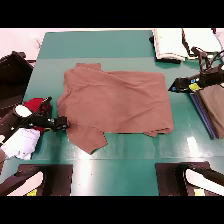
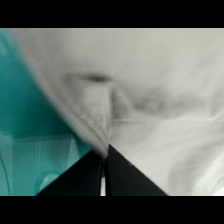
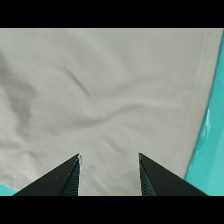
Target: Fold the shirts.
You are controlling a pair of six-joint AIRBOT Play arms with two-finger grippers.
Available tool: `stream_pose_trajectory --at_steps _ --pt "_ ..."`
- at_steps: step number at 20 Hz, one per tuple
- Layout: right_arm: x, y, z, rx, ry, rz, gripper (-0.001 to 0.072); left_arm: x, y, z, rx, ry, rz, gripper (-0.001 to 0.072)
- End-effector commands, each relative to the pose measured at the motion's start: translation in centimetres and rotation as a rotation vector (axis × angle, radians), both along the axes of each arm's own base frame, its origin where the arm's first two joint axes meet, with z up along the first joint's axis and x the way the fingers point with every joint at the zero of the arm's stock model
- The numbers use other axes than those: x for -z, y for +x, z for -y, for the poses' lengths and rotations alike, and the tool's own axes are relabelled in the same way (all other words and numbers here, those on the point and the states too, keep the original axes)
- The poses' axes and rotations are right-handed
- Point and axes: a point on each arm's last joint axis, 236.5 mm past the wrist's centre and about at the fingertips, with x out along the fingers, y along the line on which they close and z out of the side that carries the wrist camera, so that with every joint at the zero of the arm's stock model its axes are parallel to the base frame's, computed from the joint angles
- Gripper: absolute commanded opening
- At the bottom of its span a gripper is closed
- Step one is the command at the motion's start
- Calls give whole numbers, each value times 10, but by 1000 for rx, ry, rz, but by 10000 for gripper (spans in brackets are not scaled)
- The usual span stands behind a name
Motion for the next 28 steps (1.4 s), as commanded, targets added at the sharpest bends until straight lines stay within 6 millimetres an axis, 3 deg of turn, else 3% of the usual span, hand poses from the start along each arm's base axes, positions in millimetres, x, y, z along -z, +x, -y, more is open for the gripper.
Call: stream_pose_trajectory --at_steps 1,4,5,7,9,13,15,19,20,21,22,23,25,26,28 --pt "22 -36 23 36 9 -123 407 -16 12 8 32 -10 44 24" --pt "72 -96 50 173 57 -273 420 -44 31 9 59 -11 112 24" --pt "90 -118 52 211 82 -331 519 -50 36 9 59 -10 129 24" --pt "119 -161 45 260 142 -447 552 -56 42 9 54 -10 150 24" --pt "136 -183 29 258 188 -486 551 -55 43 9 51 -9 154 24" --pt "148 -179 2 242 243 -450 522 -56 43 9 51 -9 154 25" --pt "149 -162 -8 244 260 -414 522 -55 42 9 53 -10 151 24" --pt "150 -133 -10 230 204 -359 464 -55 40 10 60 -12 141 25" --pt "149 -130 -11 222 202 -358 425 -55 40 10 60 -13 140 24" --pt "148 -127 -13 208 199 -356 340 -55 40 10 60 -13 141 25" --pt "147 -125 -16 182 194 -349 141 -55 40 10 59 -13 141 24" --pt "145 -122 -18 147 186 -333 36 -55 40 10 60 -13 141 24" --pt "131 -114 -24 107 172 -281 13 -57 38 10 66 -15 137 24" --pt "115 -105 -25 92 166 -229 12 -65 40 12 79 -18 143 24" --pt "61 -76 -20 76 143 -52 12 -104 55 15 122 -22 204 24"
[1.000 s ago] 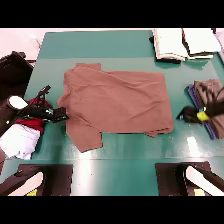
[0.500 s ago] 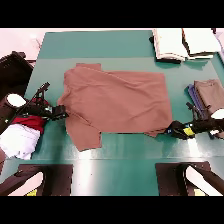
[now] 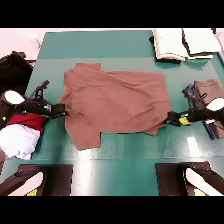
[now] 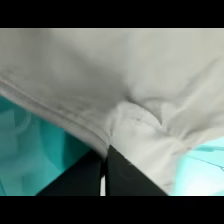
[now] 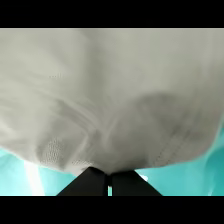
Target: Fold the shirts.
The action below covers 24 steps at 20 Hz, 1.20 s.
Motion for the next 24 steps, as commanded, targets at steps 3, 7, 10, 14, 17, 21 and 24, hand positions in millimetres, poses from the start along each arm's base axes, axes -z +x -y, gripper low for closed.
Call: stream_pose_trajectory --at_steps 3,7,10,14,17,21,24 --pt "-168 62 20 -28 -165 503 12 -156 45 4 84 23 330 24" --pt "-347 60 47 42 -322 917 12 -377 25 -5 42 106 878 23" --pt "-440 28 63 114 -417 1105 12 -504 -46 -17 -37 167 1211 23" --pt "-505 -5 79 170 -537 1190 12 -580 -112 -21 -108 152 1467 22" --pt "-529 -6 81 160 -568 1223 11 -576 -102 -22 -120 144 1451 22" --pt "-474 47 86 106 -439 1060 11 -469 -11 -22 -81 128 1093 23" --pt "-360 105 87 17 -348 744 11 -351 57 -16 -18 104 739 23"
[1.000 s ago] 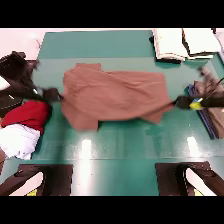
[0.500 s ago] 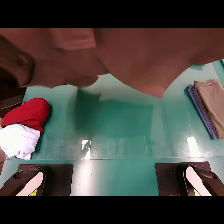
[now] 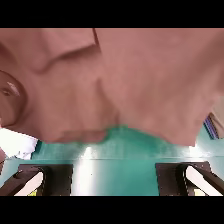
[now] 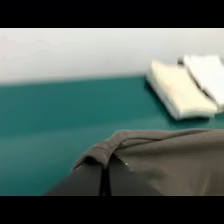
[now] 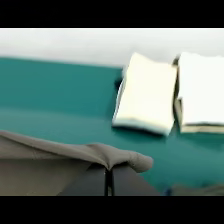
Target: Fold the shirts.
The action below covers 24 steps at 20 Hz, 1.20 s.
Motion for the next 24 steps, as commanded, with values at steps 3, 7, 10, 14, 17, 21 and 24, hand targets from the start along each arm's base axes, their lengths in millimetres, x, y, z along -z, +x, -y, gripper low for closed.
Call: stream_pose_trajectory --at_steps 3,7,10,14,17,21,24 --pt "210 74 -12 -94 28 -596 11 211 92 9 66 -4 -571 24" --pt "344 105 -26 -112 42 -905 11 347 140 11 79 2 -842 24" --pt "387 135 -22 -97 65 -963 11 398 177 4 41 -3 -841 24" --pt "371 176 -17 -92 50 -874 11 397 198 -4 8 3 -779 24" --pt "358 162 -18 -119 29 -883 11 395 175 -8 68 45 -865 24" --pt "372 128 -21 -114 40 -923 11 428 138 -12 97 95 -1024 24" --pt "394 101 -25 -111 56 -984 11 455 122 -12 96 84 -1091 24"
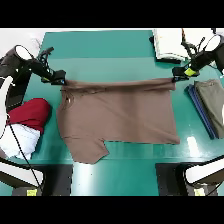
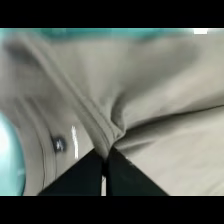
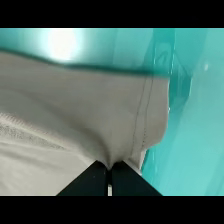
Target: Fold the shirts.
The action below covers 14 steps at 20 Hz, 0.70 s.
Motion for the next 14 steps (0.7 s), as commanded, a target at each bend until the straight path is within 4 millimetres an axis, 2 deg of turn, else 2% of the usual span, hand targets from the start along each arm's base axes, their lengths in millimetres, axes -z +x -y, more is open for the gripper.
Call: stream_pose_trajectory --at_steps 1,3,4,5,6,8,10,12,14 --pt "23 -28 -3 6 7 -58 12 30 -24 -1 7 7 -95 25" --pt "36 -39 -4 28 13 -89 18 42 -34 -1 5 5 -135 41" --pt "40 -42 -5 31 14 -93 203 44 -36 -2 2 8 -143 367" --pt "40 -43 -4 33 12 -89 404 44 -37 -5 -19 10 -155 577" --pt "35 -44 -1 43 14 -79 409 38 -40 -8 -33 7 -159 536" --pt "13 -46 3 54 14 -33 408 13 -42 -18 -43 32 -105 537" --pt "-14 -55 1 46 9 7 408 -7 -62 -32 -61 96 -67 537" --pt "-38 -68 -6 29 8 48 408 -7 -103 -33 -68 109 -85 536" --pt "-51 -80 -20 1 4 93 408 11 -152 -30 -96 103 -132 536"
